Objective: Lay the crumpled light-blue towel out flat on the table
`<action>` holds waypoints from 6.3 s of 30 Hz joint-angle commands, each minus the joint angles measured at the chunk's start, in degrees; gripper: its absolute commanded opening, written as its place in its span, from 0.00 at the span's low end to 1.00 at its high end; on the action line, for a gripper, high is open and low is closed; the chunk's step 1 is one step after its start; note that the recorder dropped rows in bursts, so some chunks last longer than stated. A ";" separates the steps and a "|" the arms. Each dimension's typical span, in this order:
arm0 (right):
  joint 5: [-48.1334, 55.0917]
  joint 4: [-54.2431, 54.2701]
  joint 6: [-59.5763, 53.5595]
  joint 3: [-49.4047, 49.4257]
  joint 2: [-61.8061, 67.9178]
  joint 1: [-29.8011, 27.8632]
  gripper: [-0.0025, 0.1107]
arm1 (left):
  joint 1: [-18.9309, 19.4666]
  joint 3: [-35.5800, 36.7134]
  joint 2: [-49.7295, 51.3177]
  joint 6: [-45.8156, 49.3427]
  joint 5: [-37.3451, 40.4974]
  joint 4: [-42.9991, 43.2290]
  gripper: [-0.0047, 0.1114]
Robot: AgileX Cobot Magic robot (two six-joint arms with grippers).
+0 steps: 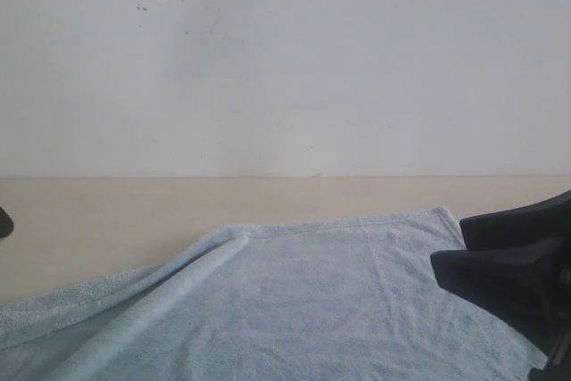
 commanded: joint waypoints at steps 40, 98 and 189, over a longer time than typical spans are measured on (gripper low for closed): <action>2.50 0.26 -0.30 0.05 -0.27 -0.07 0.37 | -1.61 -1.06 9.69 9.31 -2.06 2.52 0.08; 3.68 0.30 -1.70 0.05 -0.13 -0.07 0.36 | 8.64 -13.82 6.19 -19.67 -1.34 -10.86 0.44; -6.51 -36.96 39.14 -55.01 84.20 -18.94 0.02 | 0.55 12.31 -22.24 7.48 14.28 -51.46 0.43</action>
